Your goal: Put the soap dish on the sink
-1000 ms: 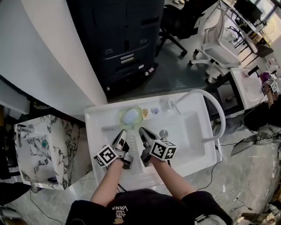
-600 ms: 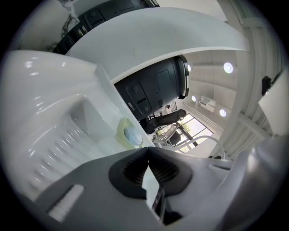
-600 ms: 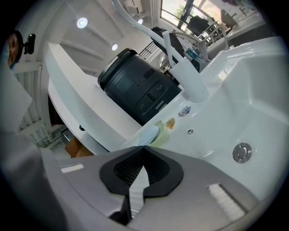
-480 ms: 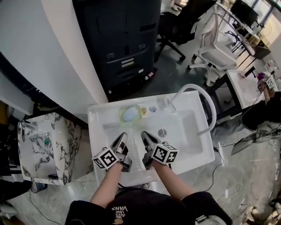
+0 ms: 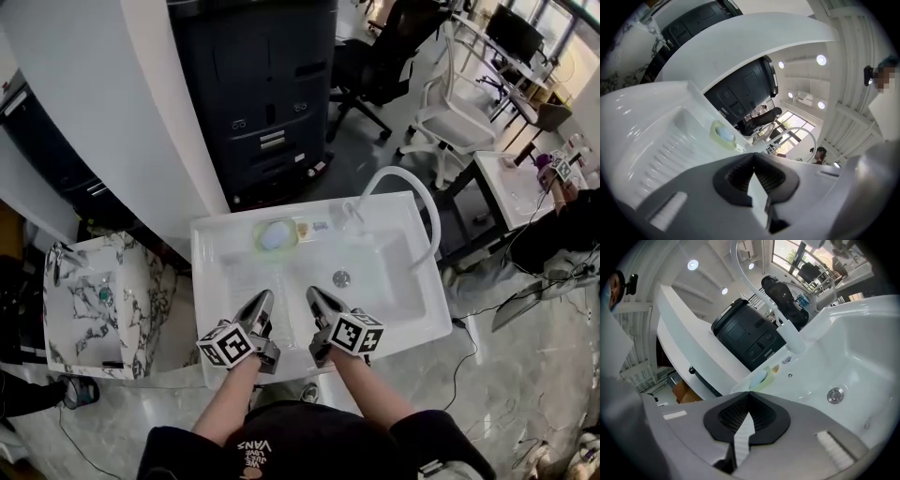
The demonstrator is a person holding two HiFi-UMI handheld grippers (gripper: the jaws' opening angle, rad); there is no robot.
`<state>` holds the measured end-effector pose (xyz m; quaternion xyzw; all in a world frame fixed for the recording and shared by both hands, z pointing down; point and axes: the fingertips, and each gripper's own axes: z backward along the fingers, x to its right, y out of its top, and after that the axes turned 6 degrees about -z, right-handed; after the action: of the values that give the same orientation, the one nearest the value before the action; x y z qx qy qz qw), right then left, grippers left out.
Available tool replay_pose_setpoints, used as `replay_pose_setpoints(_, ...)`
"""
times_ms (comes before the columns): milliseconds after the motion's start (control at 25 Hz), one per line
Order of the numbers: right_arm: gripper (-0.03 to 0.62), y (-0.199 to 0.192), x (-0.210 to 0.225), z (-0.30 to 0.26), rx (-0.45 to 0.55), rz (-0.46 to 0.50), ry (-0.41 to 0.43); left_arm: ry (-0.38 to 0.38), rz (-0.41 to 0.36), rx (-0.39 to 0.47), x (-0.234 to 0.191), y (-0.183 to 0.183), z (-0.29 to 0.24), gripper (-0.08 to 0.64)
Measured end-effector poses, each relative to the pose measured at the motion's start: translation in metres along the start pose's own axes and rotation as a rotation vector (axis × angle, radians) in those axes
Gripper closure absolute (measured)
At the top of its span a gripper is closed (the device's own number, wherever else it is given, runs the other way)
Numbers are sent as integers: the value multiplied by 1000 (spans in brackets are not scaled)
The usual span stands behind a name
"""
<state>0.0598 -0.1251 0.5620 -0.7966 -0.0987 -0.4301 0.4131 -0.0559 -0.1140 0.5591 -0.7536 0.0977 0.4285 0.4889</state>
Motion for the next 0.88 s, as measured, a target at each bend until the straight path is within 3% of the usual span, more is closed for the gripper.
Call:
replay_pose_setpoints(520,591,-13,-11,55,3,44,28,-29,-102,0,39,-22,38,508)
replay_pose_setpoints(880,591,-24,-18,91,-9,203,17,-28,-219,-24,62,-34,63,508)
